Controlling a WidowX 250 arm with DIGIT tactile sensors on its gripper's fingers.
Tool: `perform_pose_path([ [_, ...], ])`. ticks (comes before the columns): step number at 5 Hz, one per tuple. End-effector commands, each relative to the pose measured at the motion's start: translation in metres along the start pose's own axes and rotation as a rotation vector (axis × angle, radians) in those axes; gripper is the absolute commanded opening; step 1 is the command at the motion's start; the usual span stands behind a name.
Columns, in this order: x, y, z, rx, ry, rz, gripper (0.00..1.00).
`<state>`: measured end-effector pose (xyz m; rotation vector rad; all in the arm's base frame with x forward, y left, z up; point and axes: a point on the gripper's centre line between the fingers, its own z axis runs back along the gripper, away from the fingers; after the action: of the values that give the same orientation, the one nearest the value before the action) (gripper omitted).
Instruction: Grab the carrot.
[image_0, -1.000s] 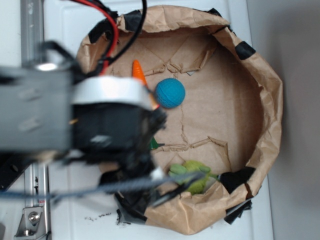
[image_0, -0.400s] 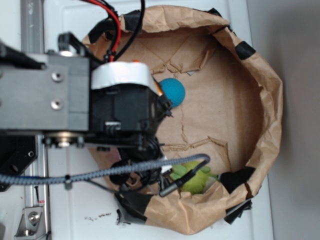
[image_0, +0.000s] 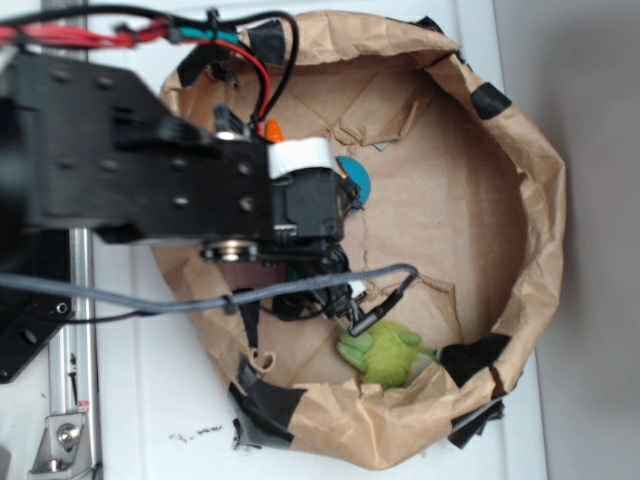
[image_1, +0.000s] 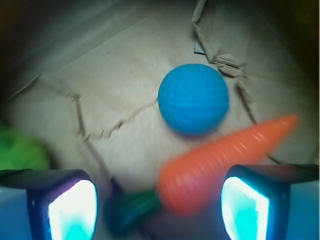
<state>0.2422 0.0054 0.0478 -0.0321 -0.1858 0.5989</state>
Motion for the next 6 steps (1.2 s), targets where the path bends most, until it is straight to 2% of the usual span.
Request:
perform_pose_path([
  [1,0.003,0.019,-0.019,0.062,-0.013,0.048,1.00],
  [2,-0.001,0.031,-0.030,0.112,0.003,0.041,1.00],
  [3,-0.003,0.036,-0.038,0.097,0.014,0.022,1.00],
  [4,0.005,0.025,-0.023,0.071,-0.027,-0.062,0.00],
  [5,0.030,0.005,0.021,-0.107,-0.029,-0.217,0.00],
  [6,0.058,-0.011,0.068,-0.220,-0.087,-0.354,0.00],
])
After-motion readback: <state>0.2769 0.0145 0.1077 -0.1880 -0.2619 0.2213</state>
